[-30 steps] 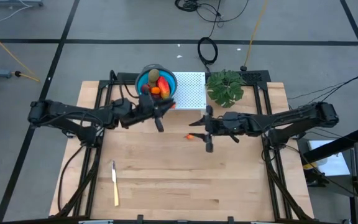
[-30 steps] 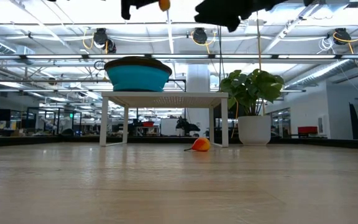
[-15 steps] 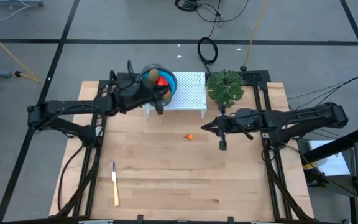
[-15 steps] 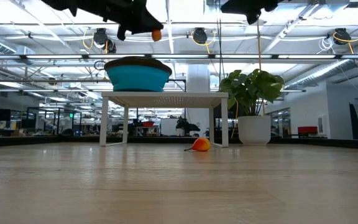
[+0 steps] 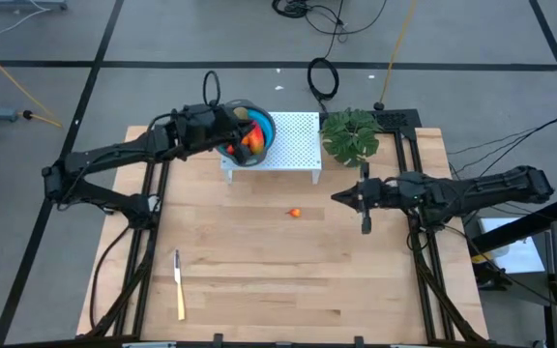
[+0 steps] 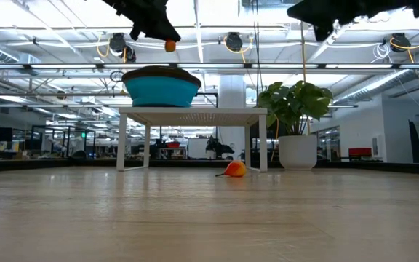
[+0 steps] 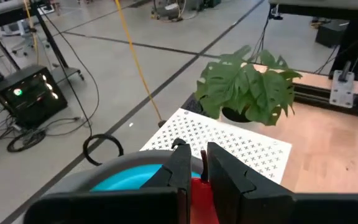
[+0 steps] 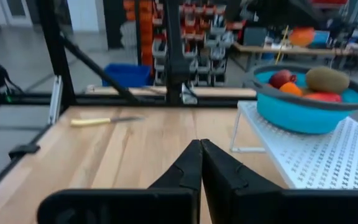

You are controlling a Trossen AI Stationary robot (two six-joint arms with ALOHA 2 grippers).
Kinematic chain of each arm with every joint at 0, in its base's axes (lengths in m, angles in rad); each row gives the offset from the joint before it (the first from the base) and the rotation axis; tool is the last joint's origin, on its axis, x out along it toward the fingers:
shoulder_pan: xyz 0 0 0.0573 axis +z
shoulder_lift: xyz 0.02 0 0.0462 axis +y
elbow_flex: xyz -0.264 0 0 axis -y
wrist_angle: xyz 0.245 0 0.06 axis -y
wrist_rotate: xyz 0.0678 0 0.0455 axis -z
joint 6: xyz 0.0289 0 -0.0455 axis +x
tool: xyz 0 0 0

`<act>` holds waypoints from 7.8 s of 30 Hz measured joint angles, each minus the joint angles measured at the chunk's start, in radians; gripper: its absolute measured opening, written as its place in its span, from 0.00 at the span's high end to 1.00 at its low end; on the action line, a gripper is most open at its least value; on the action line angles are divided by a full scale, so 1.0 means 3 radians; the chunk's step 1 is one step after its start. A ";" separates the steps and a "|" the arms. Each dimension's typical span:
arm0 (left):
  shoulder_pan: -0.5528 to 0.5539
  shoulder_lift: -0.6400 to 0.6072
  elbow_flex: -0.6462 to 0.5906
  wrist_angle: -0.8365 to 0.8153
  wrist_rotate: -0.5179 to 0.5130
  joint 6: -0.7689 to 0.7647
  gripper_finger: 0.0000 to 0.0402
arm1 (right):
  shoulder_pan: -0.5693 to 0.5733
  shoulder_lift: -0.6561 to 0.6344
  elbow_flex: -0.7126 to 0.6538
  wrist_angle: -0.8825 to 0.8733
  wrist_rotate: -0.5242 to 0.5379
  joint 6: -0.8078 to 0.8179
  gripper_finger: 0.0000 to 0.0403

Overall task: Pick & Place Fruit
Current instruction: Put the peach in the blue strainer bowl on the shelf

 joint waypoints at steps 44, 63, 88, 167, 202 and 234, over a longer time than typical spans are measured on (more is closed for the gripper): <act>-0.0014 0.0483 -0.0003 -0.0398 -0.0058 -0.0253 0.92 | 0.0001 -0.0538 -0.0459 0.0303 0.0102 -0.0050 1.00; -0.0047 0.0126 0.0035 -0.0440 -0.0105 -0.0206 0.53 | 0.0001 -0.0472 -0.0459 0.0651 0.0080 0.0279 0.98; -0.0634 -0.1268 -0.0647 -0.0543 -0.0013 -0.0467 0.98 | 0.0008 0.0722 -0.0095 0.1052 -0.0396 -0.0050 0.98; -0.1450 -0.3012 -0.2174 0.0078 -0.0020 -0.0579 0.95 | -0.0328 0.3358 0.1096 -0.0286 0.0132 -0.0290 0.40; -0.1450 -0.3012 -0.2173 0.0082 -0.0022 -0.0625 0.95 | -0.0409 0.3356 0.1100 -0.0366 -0.0013 -0.0200 0.74; -0.1450 -0.2447 -0.2169 0.0705 0.0095 -0.1088 0.95 | -0.0413 0.2435 0.1096 0.1934 -0.1324 0.0586 0.78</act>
